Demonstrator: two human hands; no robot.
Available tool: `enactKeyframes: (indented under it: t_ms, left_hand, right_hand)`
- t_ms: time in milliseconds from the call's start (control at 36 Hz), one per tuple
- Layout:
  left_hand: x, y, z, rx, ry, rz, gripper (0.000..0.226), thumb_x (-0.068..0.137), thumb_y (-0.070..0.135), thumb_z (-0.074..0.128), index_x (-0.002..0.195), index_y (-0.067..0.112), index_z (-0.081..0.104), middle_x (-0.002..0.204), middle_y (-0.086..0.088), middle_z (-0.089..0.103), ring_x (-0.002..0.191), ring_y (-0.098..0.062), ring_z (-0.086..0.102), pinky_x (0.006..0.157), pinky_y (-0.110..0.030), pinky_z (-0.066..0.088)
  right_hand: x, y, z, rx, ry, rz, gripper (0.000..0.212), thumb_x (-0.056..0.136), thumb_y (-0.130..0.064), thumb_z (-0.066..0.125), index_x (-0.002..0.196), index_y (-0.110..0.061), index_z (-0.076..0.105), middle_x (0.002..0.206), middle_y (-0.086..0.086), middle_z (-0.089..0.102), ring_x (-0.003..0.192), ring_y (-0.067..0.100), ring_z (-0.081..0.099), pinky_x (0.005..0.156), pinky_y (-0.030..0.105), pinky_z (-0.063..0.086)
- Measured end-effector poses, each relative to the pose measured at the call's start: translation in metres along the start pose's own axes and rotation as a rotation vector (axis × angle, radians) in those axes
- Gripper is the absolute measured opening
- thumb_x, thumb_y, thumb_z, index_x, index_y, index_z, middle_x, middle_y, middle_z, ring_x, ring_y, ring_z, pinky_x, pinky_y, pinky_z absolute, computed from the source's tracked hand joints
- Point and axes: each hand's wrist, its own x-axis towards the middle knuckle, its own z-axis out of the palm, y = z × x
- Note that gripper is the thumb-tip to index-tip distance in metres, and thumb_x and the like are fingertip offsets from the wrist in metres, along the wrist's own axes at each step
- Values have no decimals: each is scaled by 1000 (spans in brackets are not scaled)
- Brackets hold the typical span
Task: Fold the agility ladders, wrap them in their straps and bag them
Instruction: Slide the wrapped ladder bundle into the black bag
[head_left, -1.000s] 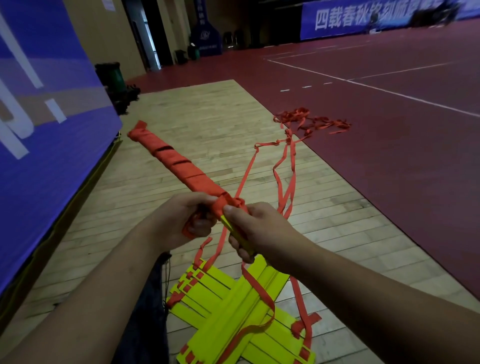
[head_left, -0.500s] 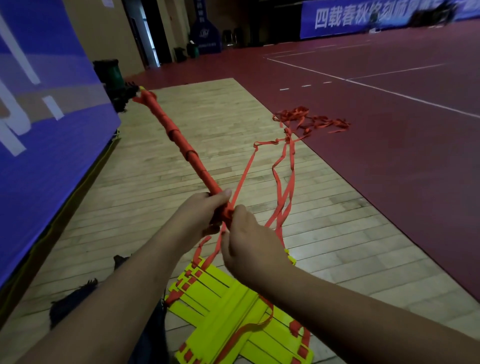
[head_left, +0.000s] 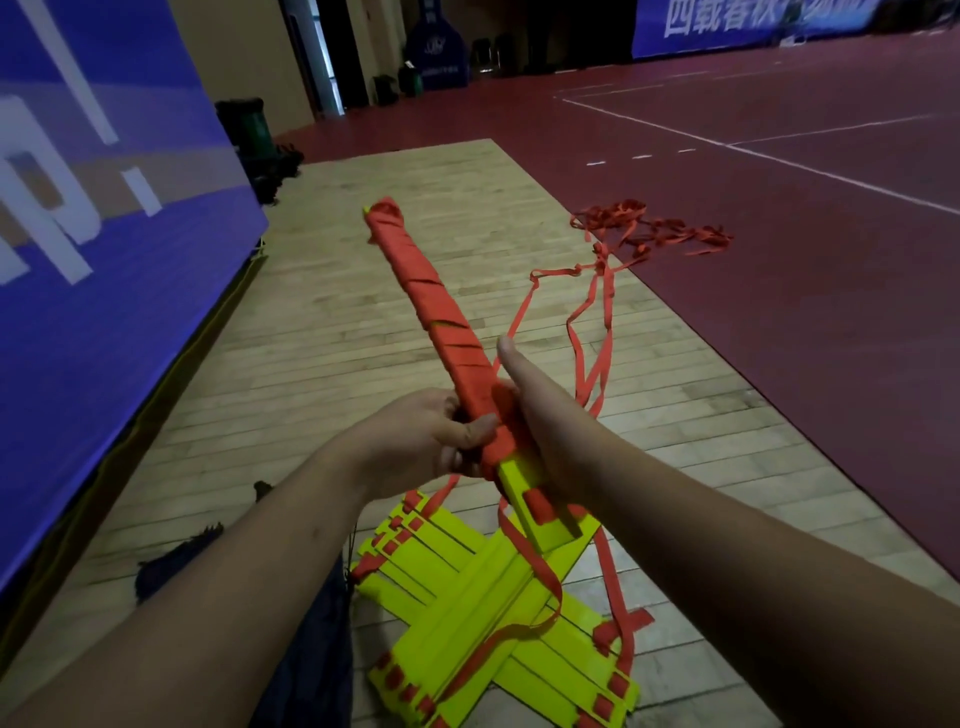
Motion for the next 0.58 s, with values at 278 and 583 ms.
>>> enactKeyframes:
  t_ms: [278,583]
  left_hand:
    - [-5,-11,-19,613,384,-42,20,86,16,77,77,3,64,67,-14,72,51,-17,68,54,-27,58]
    - [-52,1,-96,641,458,-236,34,97,31,62,100,-3,62,73,-13,73,57,-17,70,51,-22,51]
  right_hand:
    - [29,18,9,-208,198,-211,34,106,-29,51,116,2,62,103,36,63,79,37,67,68,51,62]
    - [74,67,17,-73,175,-58,23,110,-22,39,109,0,47,62,17,59,46,22,49,44,28,42]
